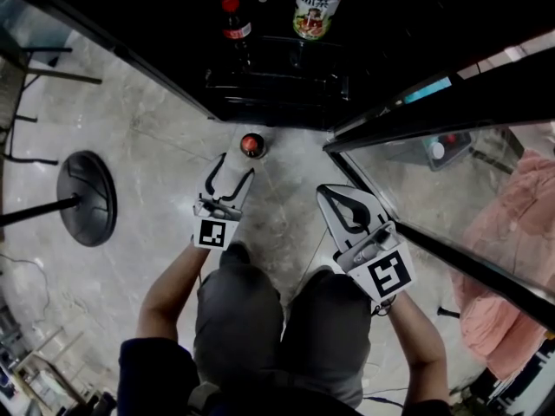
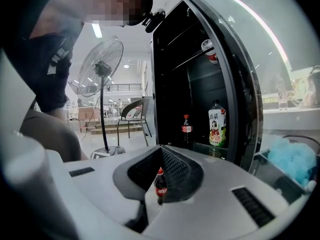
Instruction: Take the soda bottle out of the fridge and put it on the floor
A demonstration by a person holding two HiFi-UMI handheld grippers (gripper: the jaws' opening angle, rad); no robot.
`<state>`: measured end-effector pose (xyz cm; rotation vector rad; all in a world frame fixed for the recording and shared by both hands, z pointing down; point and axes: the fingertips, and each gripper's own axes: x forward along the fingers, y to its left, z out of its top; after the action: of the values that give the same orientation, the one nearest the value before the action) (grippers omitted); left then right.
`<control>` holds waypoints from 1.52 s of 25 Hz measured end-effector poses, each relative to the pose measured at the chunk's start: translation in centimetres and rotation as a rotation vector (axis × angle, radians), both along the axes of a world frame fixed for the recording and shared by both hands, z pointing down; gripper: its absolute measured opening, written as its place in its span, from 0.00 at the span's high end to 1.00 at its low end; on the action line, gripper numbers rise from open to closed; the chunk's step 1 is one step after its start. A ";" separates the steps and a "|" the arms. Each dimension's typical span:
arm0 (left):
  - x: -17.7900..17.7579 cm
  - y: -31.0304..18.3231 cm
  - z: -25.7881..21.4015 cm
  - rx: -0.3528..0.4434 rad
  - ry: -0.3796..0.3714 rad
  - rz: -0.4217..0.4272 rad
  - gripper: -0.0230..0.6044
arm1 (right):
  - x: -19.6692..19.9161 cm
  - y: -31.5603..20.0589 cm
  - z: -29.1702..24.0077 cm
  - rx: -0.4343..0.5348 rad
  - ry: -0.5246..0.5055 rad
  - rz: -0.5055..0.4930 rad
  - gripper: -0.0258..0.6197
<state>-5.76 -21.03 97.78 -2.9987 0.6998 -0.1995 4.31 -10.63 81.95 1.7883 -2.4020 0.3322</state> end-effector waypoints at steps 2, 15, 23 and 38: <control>-0.4 0.1 -1.2 -0.004 0.006 0.000 0.57 | -0.1 0.1 -0.8 0.004 -0.001 -0.002 0.93; -1.5 0.9 -14.8 0.052 -0.022 0.016 0.82 | -1.4 1.1 -10.0 0.002 -0.028 0.001 0.93; -1.4 1.4 -24.5 0.006 0.023 -0.024 0.91 | -1.3 0.9 -18.6 0.015 -0.041 0.025 0.93; -0.7 1.6 -45.1 0.010 0.052 -0.041 0.93 | -1.1 1.7 -35.5 0.033 -0.061 0.111 0.93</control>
<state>-6.49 -19.48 52.66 -2.9915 0.7645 -0.1202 3.22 -8.89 46.43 1.9580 -2.3667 0.3653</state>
